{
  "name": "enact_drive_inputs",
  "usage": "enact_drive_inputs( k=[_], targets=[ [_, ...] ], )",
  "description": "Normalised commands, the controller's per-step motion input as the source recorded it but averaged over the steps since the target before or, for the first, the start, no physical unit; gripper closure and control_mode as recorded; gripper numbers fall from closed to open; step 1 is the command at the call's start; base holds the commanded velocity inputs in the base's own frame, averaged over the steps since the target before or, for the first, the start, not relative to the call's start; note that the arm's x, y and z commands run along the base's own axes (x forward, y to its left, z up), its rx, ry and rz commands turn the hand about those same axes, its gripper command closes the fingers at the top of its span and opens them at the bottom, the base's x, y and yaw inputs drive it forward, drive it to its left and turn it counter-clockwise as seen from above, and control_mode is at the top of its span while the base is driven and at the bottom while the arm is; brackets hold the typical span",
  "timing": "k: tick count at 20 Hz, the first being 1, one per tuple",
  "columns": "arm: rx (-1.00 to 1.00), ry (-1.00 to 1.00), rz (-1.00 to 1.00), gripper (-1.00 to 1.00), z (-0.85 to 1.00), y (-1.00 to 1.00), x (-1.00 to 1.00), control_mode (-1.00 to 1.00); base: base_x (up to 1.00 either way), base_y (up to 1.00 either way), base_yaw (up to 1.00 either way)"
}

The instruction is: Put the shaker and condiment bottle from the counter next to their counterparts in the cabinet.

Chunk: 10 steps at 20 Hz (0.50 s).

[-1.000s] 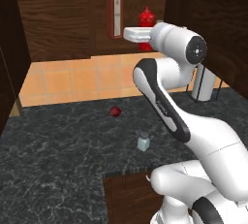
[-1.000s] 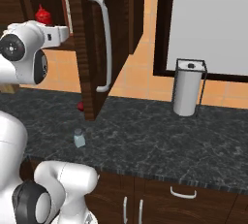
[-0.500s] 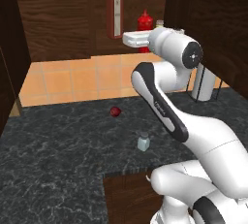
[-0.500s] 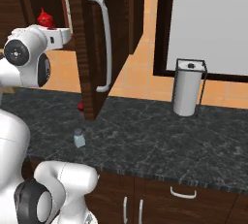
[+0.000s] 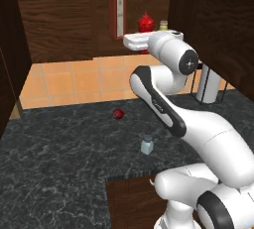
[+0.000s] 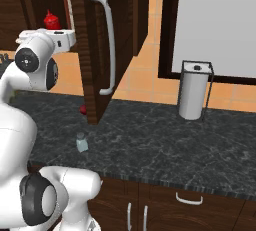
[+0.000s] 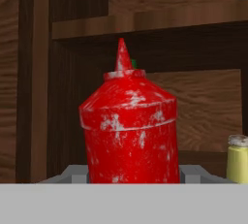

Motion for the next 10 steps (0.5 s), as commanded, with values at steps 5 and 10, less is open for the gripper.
enact_drive_inputs(
  k=[5,10],
  targets=[
    [0.00,0.00,0.00,1.00,0.00,0.00,0.47,-1.00,0.00,0.00,0.00],
    [0.00,0.00,0.00,1.00,-0.08,0.00,0.23,-1.00,0.00,0.00,0.00]
  ],
)
